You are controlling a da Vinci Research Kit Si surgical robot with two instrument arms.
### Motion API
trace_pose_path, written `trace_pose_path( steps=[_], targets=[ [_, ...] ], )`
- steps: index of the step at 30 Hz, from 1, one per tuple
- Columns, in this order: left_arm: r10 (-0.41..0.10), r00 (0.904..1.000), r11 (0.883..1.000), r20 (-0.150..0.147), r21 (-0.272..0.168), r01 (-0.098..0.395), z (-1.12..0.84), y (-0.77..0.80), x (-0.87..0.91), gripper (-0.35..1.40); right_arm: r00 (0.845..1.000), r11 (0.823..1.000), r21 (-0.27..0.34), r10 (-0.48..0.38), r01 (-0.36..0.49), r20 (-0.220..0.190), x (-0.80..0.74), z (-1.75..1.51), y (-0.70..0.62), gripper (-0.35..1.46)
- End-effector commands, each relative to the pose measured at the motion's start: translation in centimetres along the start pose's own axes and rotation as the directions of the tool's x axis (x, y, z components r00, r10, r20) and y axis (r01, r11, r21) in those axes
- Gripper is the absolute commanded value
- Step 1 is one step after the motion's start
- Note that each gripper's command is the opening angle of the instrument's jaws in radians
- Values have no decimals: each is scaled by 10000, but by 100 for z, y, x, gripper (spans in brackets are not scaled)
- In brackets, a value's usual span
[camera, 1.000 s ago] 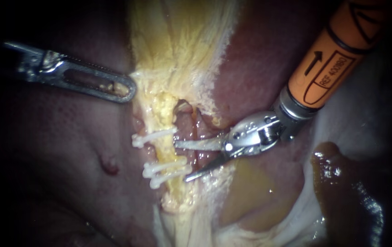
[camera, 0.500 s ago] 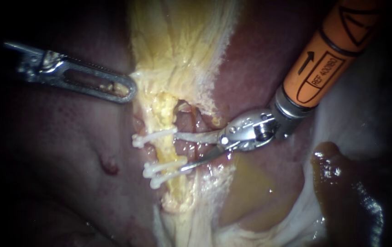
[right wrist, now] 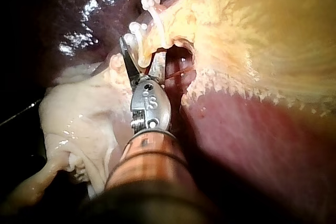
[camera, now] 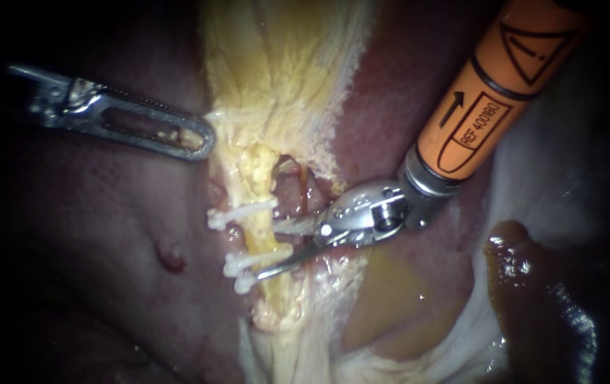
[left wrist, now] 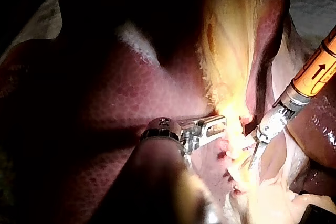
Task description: Go to the cutting position left tube
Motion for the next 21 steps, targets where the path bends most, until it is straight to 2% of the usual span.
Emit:
trace_pose_path(
  steps=[1, 5, 11, 21],
  targets=[
    [-2, 10000, 10000, 2, -5, 2, 1, 0, 0, -35, 10000, 10000, 67, 48, -47, -47, 2, 2, 0, 145],
    [-3, 10000, 10000, 6, -10, 3, 2, 0, 0, -35, 9996, 9993, 302, 210, -204, -203, 11, 13, 4, 143],
    [-3, 10000, 10000, 7, -12, 3, 3, 0, 0, -35, 9956, 9964, 621, 619, -576, -703, 19, 25, 6, 143],
    [-10, 10000, 10000, 16, -23, 10, 6, -1, -1, -35, 9909, 9930, 760, 977, -908, -930, 25, 34, 7, 143]
  ],
)
